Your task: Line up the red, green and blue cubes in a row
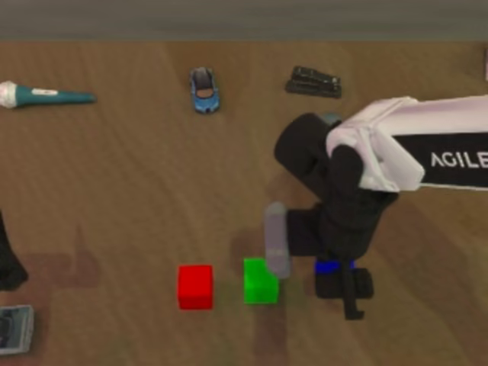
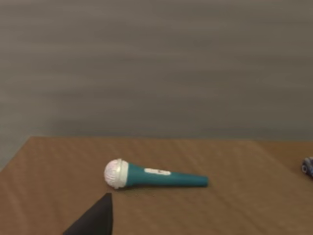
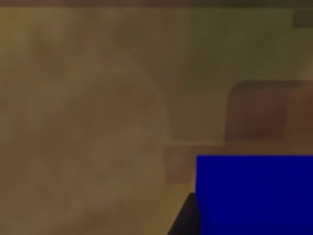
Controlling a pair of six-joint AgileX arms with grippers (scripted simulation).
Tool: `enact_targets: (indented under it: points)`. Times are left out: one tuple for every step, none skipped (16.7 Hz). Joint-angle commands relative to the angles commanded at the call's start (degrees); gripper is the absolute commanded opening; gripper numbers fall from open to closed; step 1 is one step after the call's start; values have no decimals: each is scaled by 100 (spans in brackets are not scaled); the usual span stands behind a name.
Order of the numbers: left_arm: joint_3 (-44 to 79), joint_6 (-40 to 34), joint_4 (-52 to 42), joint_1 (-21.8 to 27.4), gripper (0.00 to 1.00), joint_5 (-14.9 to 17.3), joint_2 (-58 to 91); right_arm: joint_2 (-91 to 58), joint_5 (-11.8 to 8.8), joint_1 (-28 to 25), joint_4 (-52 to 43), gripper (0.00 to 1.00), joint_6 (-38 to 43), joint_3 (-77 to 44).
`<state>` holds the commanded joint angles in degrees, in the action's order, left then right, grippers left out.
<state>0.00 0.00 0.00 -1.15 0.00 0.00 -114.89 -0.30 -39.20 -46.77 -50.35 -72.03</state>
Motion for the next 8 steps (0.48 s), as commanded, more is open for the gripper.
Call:
enact_targets:
  points:
    - [0, 0, 0, 0, 100, 0, 0, -58, 2, -5, 130, 0, -4, 83]
    - [0, 0, 0, 0, 100, 0, 0, -93, 3, -10, 199, 0, -8, 130]
    - [0, 0, 0, 0, 100, 0, 0, -100, 3, -12, 211, 0, -9, 139]
    - [0, 0, 0, 0, 100, 0, 0, -100, 3, -12, 211, 0, -9, 139]
    - [0, 0, 0, 0, 100, 0, 0, -100, 3, -12, 211, 0, -9, 139]
    - [0, 0, 0, 0, 100, 0, 0, -100, 3, -12, 211, 0, -9, 139]
    - [0, 0, 0, 0, 100, 0, 0, -100, 3, -12, 211, 8, -9, 139]
    - [0, 0, 0, 0, 100, 0, 0, -100, 3, -12, 211, 15, -9, 139]
